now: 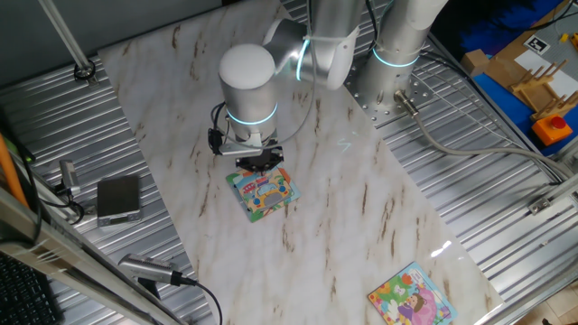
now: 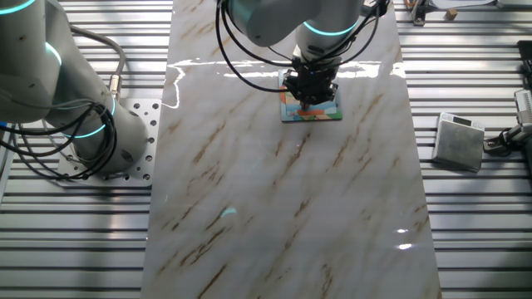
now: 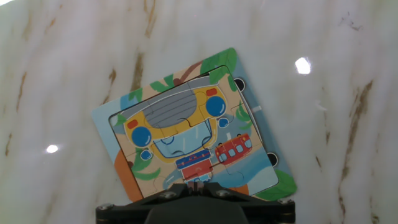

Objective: Assemble one piece of a puzzle

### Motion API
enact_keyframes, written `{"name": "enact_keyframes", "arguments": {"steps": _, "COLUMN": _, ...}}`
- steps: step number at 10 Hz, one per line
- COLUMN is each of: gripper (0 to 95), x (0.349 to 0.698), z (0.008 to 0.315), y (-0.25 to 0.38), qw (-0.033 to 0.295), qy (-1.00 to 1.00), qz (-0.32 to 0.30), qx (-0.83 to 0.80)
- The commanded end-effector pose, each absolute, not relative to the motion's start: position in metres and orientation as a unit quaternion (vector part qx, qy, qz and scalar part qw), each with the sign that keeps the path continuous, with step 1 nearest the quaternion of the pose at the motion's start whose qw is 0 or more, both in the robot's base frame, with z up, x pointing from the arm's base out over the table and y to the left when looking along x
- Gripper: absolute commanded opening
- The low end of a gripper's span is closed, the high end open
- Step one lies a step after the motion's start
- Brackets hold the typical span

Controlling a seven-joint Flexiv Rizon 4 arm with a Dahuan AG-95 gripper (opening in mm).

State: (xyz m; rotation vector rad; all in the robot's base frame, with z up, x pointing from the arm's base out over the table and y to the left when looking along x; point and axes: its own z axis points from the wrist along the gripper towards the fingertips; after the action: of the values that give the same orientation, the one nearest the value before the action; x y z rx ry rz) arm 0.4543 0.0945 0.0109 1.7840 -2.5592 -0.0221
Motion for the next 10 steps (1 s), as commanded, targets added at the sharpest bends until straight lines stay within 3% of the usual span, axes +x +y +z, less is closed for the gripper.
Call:
{"name": "enact_keyframes", "arguments": {"steps": 1, "gripper": 0.0, "x": 0.4538, "z": 0.0098, "y": 0.0946, "qw": 0.011, "qy": -0.821, "qz": -0.008, "qx": 0.571}}
{"name": "enact_keyframes", "arguments": {"steps": 10, "gripper": 0.0, "x": 0.4538, "z": 0.0189, "y": 0.0985, "qw": 0.011, "qy": -0.829, "qz": -0.012, "qx": 0.558}}
